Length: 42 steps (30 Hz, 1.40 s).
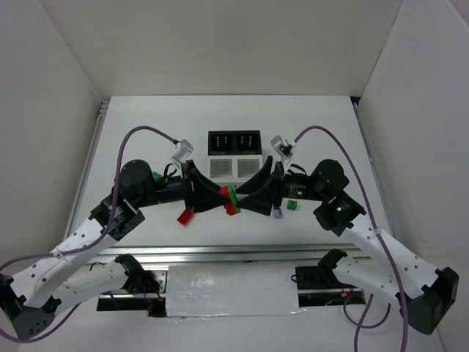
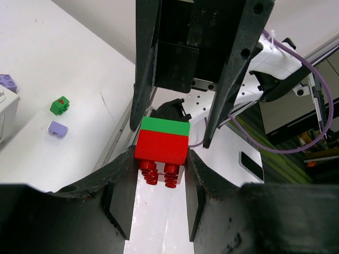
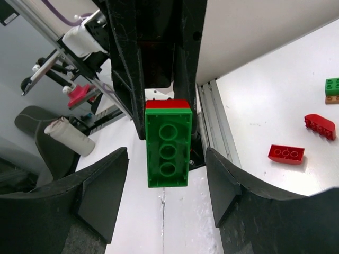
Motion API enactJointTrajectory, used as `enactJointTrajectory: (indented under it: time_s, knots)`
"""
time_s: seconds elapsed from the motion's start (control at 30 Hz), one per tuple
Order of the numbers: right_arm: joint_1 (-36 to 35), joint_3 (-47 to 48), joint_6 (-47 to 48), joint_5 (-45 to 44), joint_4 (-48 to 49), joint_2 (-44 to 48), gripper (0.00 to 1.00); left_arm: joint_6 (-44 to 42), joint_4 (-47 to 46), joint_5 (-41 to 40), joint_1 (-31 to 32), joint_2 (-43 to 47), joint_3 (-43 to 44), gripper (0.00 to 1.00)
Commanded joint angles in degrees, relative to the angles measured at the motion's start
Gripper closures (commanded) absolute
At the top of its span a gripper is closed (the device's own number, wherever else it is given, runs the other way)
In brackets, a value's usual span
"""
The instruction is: Sort the legos into containers by color
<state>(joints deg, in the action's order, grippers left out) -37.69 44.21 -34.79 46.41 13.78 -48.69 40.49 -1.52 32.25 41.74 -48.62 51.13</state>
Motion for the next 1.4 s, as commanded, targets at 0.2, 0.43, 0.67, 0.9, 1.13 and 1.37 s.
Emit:
enactJointTrajectory:
  time_s: [0.2,0.43,0.67,0.9,1.13,1.37]
  knots:
    - [-5.1,2.9,3.7,-3.0,-0.6,-2.6,0.61,-0.5,-3.5,1.5,0.3,-0.2,2.0,1.00]
    - [-5.3,2.4,4.9,-4.7,-1.0,-1.4,0.82,-1.9,-0.8,0.7,0.3,0.9,2.7,1.00]
    - [-4.3,0.6,7.5,-7.8,-3.1,3.6,1.00,-8.2,7.2,-4.4,0.2,5.3,3.6,1.00]
    - [-2.7,1.0,9.2,-8.0,-6.2,6.0,1.00,-11.4,10.7,-7.7,0.2,8.9,4.1,1.00]
    - [-2.2,5.0,8.4,-33.5,-19.7,7.6,1.00,-11.3,13.5,-29.5,0.2,1.9,7.2,1.00]
    - [-2.3,4.0,3.8,-51.8,-30.4,14.0,1.00,-13.0,2.0,-51.8,0.1,-15.2,4.5,1.00]
